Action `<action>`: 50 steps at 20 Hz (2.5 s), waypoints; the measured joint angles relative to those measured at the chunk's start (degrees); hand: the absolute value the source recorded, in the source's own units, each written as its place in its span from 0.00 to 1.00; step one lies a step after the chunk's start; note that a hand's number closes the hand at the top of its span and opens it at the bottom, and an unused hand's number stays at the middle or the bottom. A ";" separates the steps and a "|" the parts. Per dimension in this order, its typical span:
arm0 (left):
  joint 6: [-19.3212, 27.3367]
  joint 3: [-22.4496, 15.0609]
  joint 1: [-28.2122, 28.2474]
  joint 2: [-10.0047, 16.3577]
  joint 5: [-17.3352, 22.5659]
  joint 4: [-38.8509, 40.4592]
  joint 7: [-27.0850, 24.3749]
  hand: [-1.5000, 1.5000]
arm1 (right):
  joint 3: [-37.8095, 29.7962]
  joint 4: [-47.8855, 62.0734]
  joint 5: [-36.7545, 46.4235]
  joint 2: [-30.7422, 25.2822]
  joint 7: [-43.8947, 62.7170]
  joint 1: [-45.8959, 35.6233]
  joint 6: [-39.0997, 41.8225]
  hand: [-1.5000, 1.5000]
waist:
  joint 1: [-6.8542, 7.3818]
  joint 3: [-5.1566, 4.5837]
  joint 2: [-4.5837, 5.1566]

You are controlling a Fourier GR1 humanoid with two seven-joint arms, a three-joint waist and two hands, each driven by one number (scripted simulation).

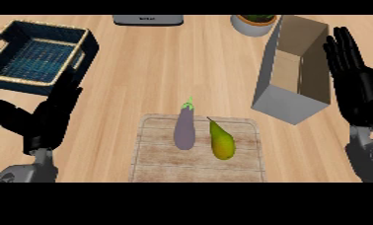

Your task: Pick the eggplant from the cutting board and place it in the cardboard box

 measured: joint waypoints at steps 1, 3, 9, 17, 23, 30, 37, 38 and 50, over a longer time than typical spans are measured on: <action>-0.34 -0.03 -0.55 0.37 -0.42 0.17 -0.36 0.50 | 0.13 -1.35 0.58 -0.33 0.91 0.46 -0.65 0.00 | -0.08 0.34 0.60; -0.67 -1.26 -0.31 1.69 -3.34 0.03 -2.03 0.50 | 1.05 -3.39 2.62 -1.05 2.83 3.20 -2.51 0.00 | -0.50 0.81 1.38; -1.14 -4.78 0.58 7.28 -12.45 0.73 -4.94 0.50 | 0.39 -3.51 10.67 -3.03 6.81 13.30 -12.39 0.00 | -5.39 1.45 1.56; -1.66 -9.16 -0.83 8.26 -19.08 3.48 -7.83 0.50 | 13.49 -16.62 30.97 -6.67 14.62 26.87 -20.61 0.00 | -2.91 1.22 2.58; -1.71 -11.29 -1.49 7.20 -21.07 4.23 -8.70 0.50 | 19.82 -27.66 40.39 -14.42 34.34 27.15 -12.59 0.00 | -0.60 0.99 2.96; -2.56 -12.35 -4.03 6.26 -21.99 5.80 -9.00 0.50 | 25.65 -37.89 43.03 -14.23 59.73 17.32 -0.18 0.00 | 2.10 1.01 3.42; -2.71 -13.23 -6.27 5.08 -23.07 7.32 -9.03 0.50 | 29.24 -34.89 40.84 -9.90 69.10 6.14 7.05 0.00 | 3.59 1.05 3.65; -2.89 -13.23 -6.79 5.04 -23.09 7.50 -8.92 0.50 | 29.44 -33.57 40.49 -9.27 69.82 4.63 7.79 0.00 | 3.71 1.05 3.69; -3.09 -12.44 -7.37 4.83 -23.44 9.22 -9.11 0.50 | 30.88 -14.38 36.38 3.36 71.91 -8.11 13.37 0.00 | 3.01 1.23 3.28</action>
